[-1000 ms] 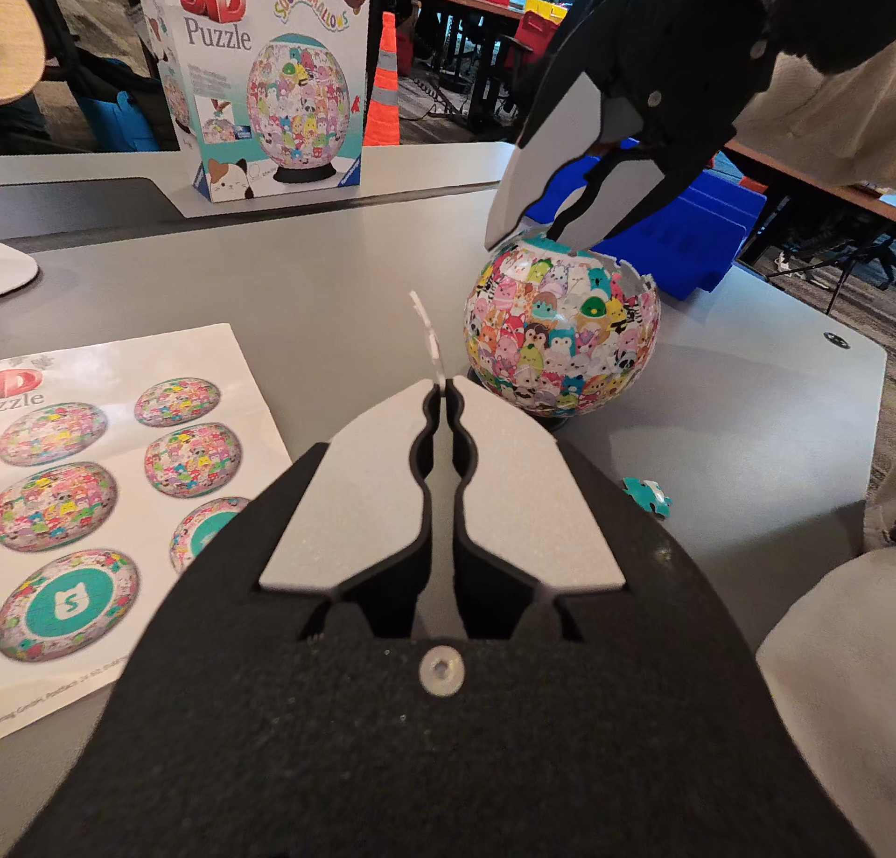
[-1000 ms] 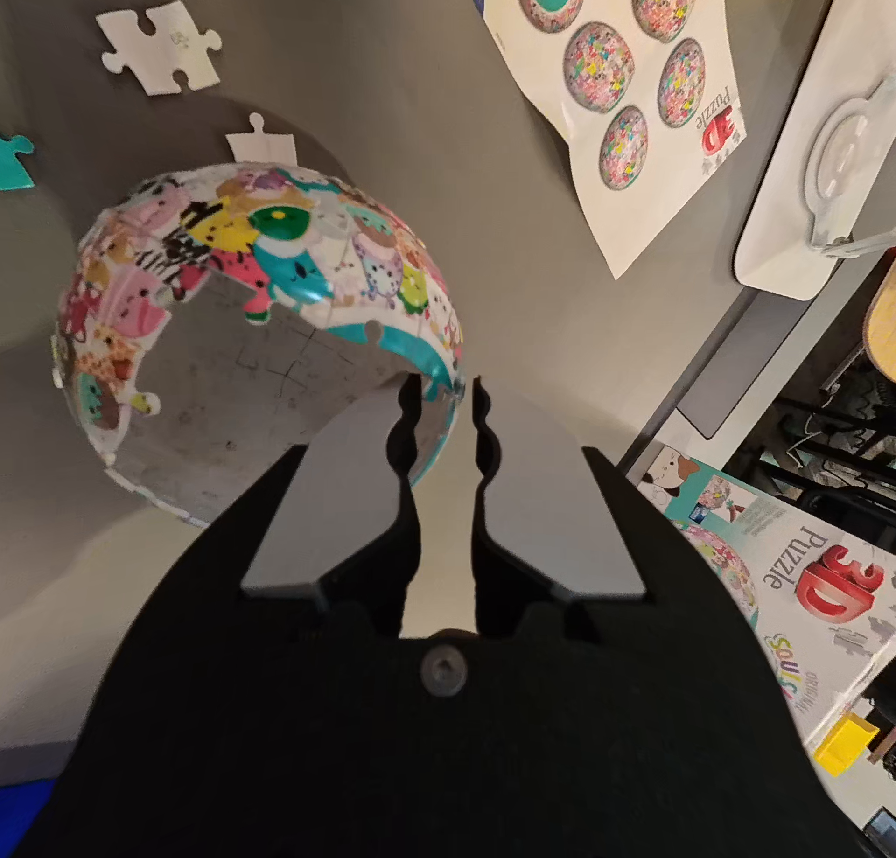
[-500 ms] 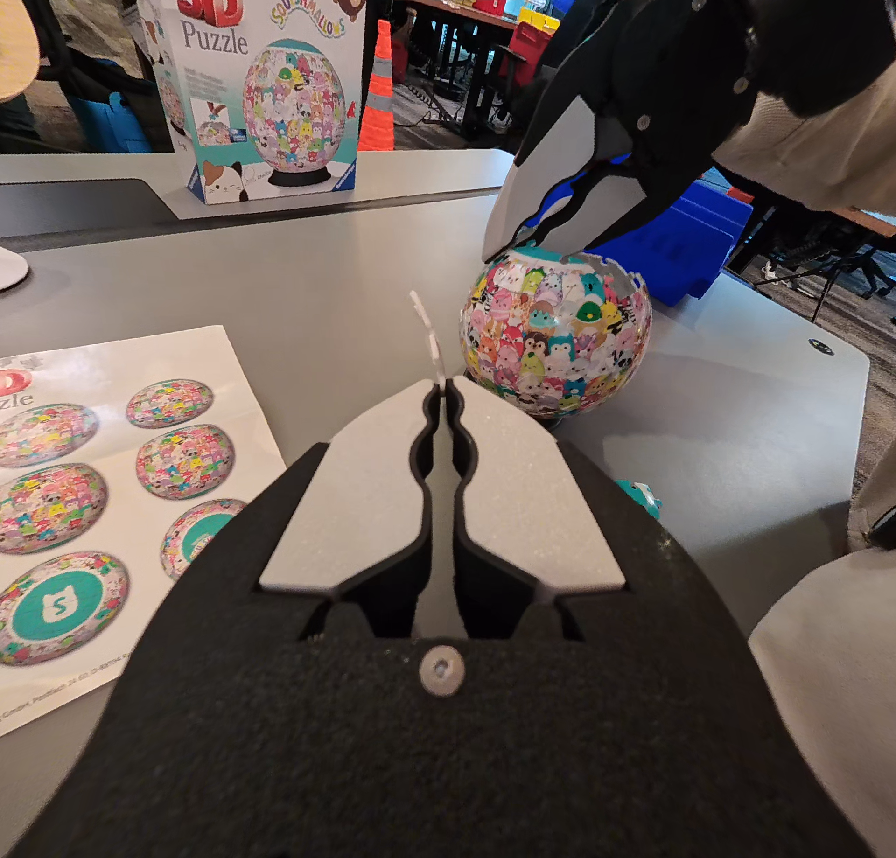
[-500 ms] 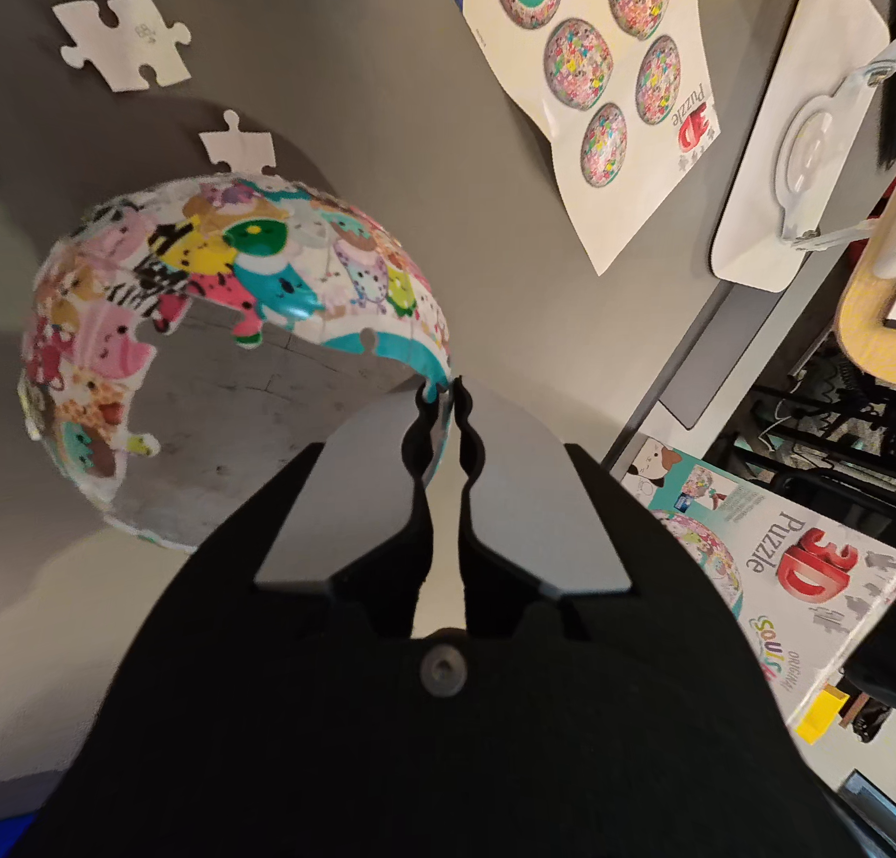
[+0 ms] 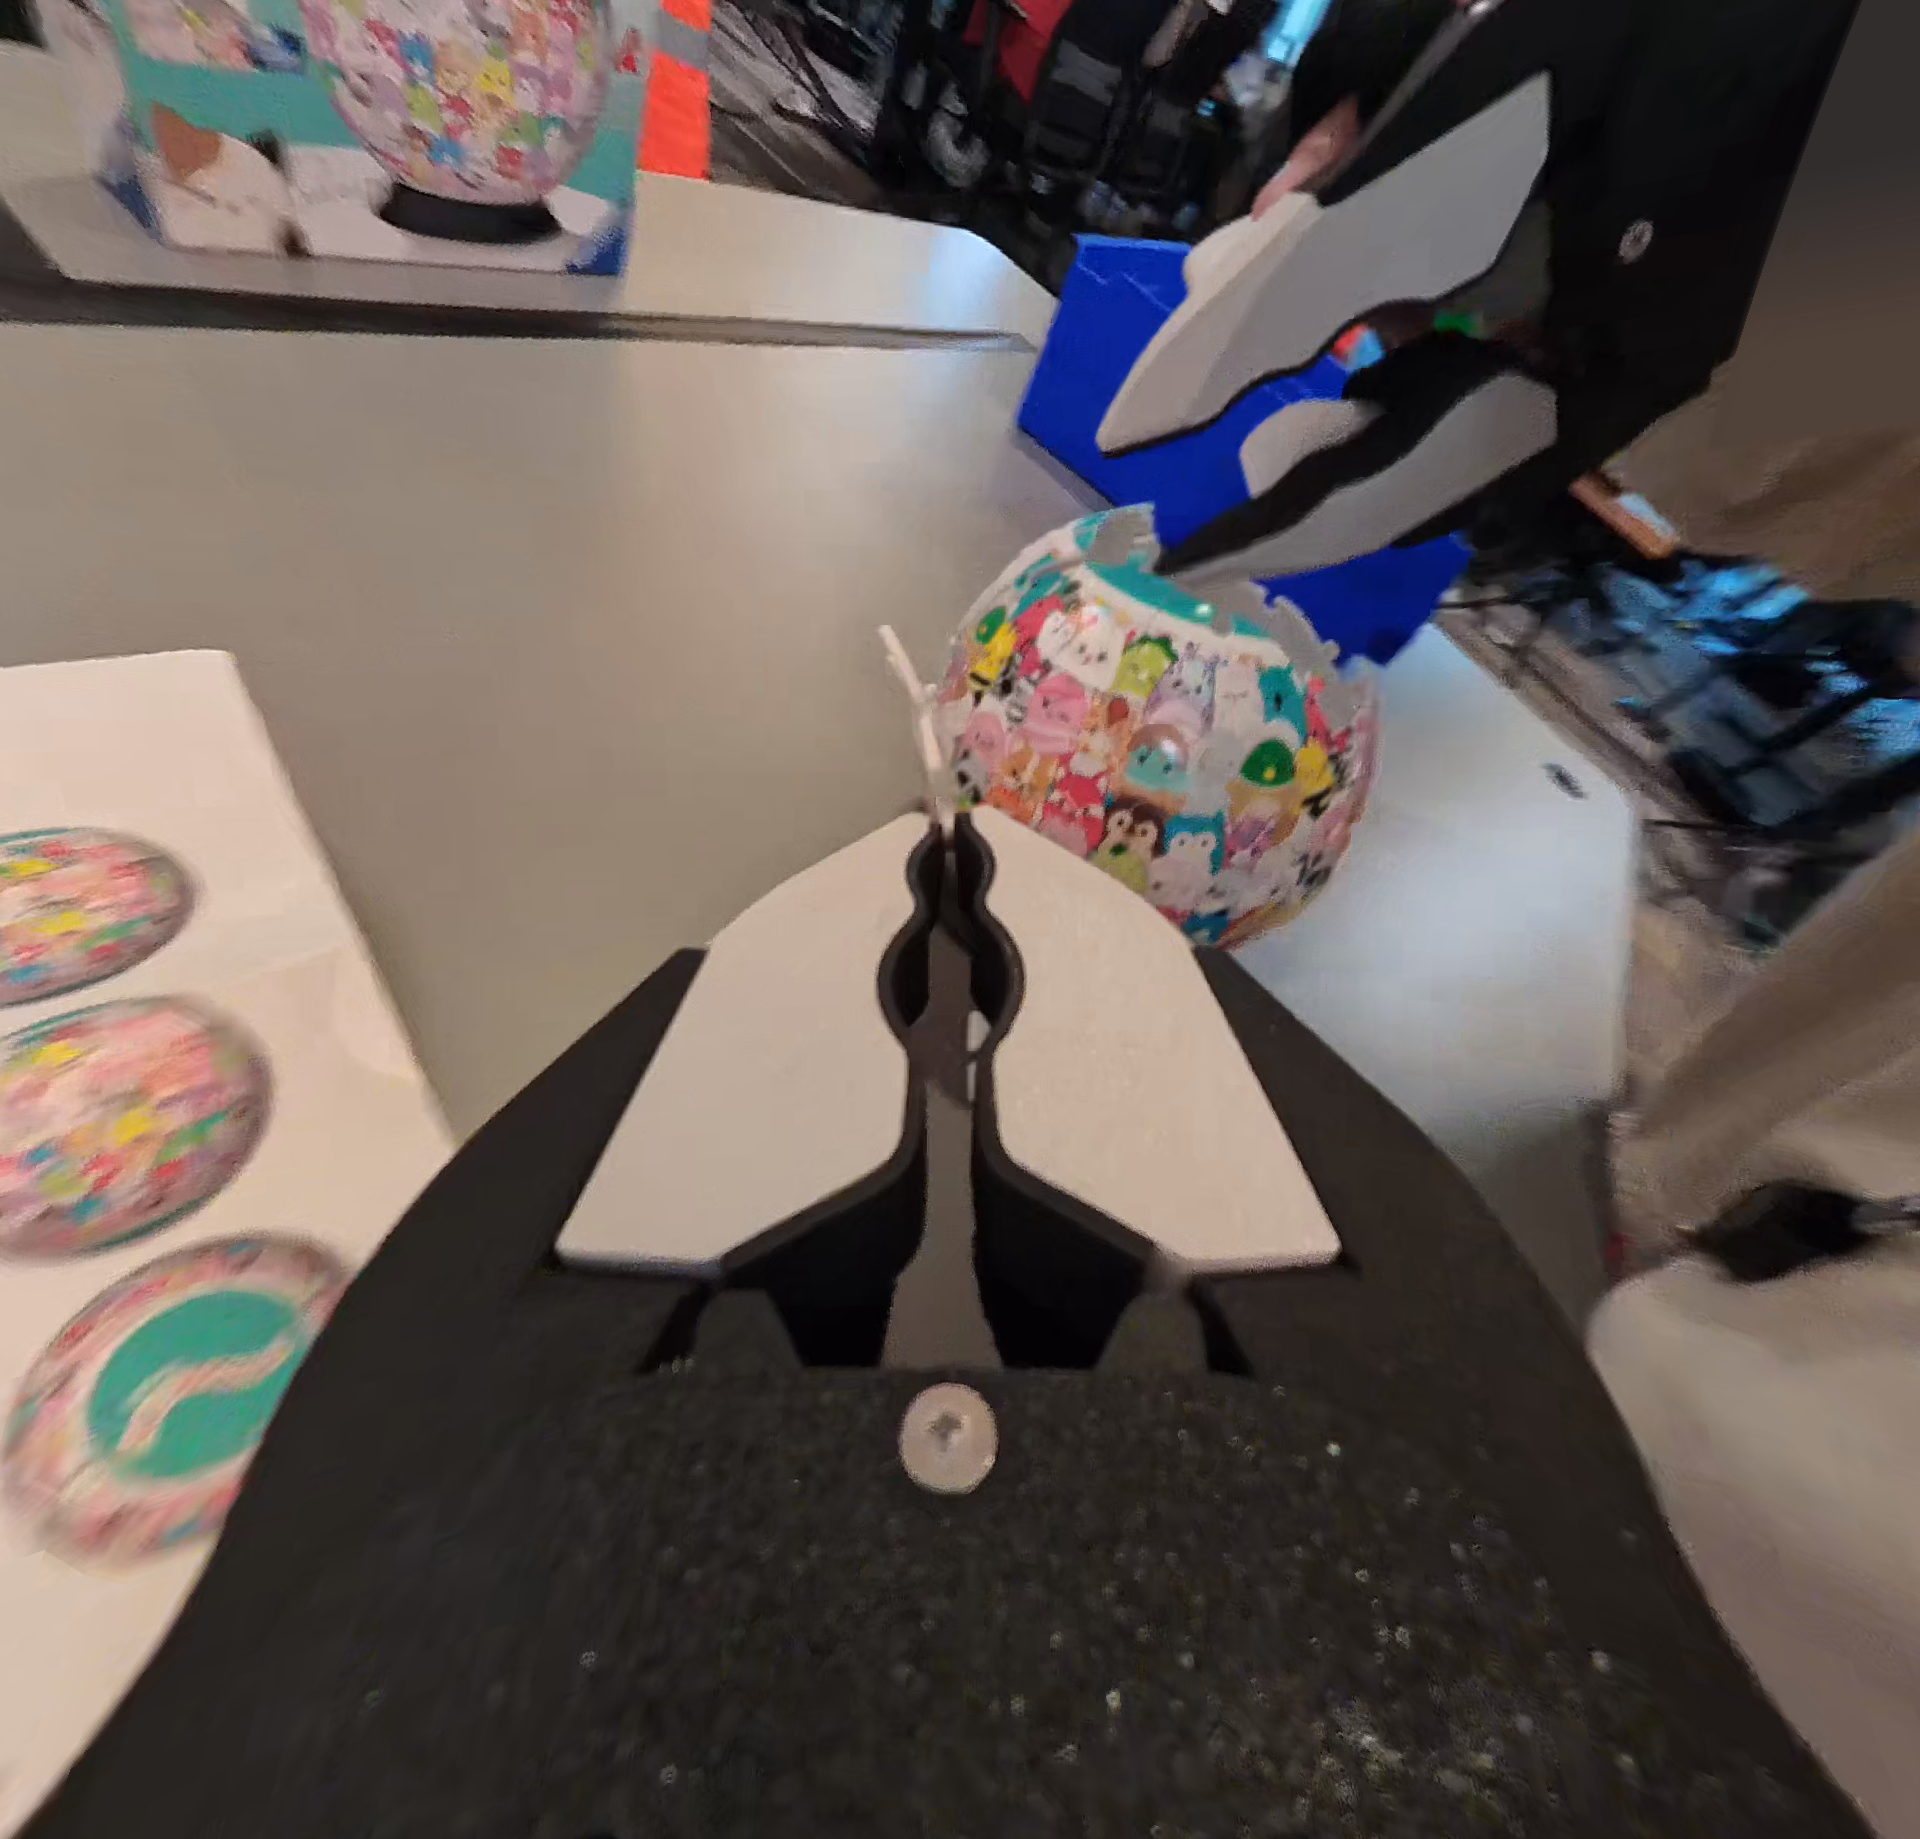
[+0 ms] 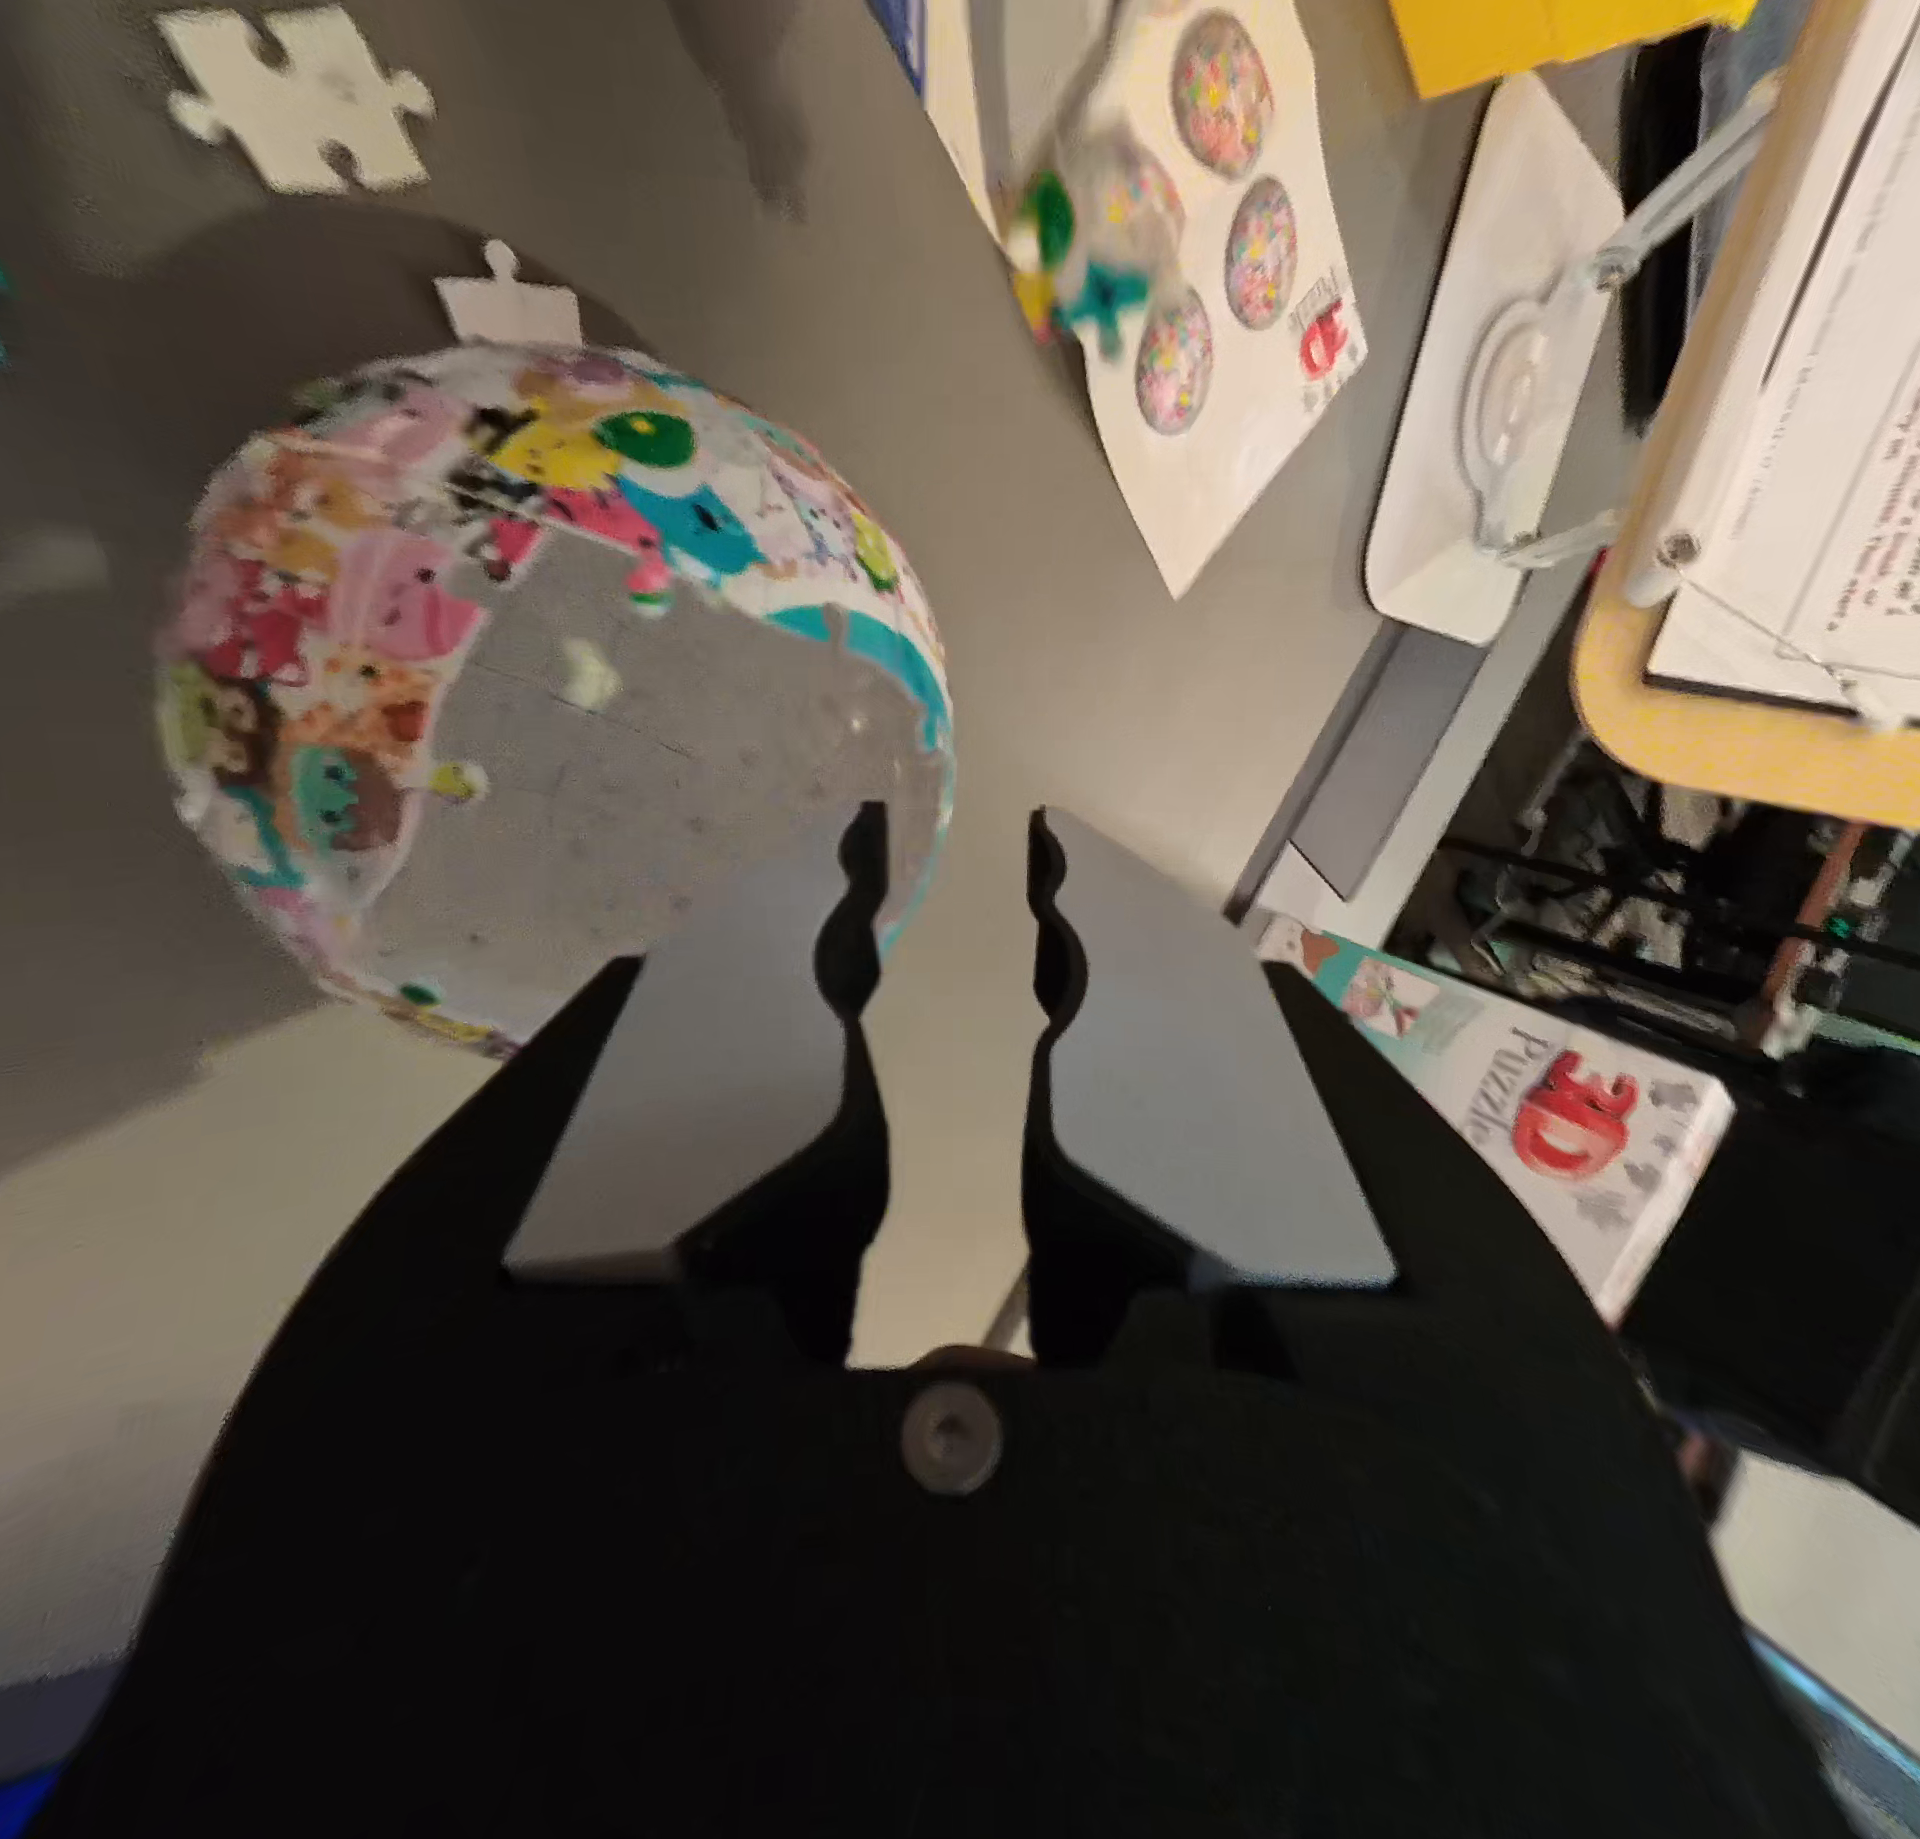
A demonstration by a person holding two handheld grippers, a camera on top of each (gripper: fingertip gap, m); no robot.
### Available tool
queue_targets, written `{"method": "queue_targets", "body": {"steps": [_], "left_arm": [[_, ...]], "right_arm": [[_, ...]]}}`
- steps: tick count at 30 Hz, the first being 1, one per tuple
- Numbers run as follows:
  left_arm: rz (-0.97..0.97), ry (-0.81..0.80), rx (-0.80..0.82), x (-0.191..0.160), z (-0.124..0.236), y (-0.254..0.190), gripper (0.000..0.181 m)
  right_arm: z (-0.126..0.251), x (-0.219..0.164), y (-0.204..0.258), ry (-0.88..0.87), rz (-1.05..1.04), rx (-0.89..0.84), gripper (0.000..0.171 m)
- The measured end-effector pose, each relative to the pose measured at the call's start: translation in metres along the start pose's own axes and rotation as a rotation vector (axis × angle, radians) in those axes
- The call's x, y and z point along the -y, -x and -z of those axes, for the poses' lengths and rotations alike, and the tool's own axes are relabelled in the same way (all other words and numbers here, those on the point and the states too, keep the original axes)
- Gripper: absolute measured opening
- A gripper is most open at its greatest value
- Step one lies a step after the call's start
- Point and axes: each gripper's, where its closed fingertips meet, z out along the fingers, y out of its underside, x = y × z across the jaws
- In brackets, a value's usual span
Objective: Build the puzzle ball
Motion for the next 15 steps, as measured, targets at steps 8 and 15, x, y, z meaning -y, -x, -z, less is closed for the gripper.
{"method": "queue_targets", "body": {"steps": [8,15], "left_arm": [[0.077,0.174,-0.184,0.004,-0.046,0.007,0.001],[0.098,0.170,-0.324,0.001,-0.058,-0.006,0.001]], "right_arm": [[-0.017,0.006,0.000,-0.053,0.030,0.126,0.030],[-0.021,0.009,0.004,-0.053,0.078,0.125,0.010]]}}
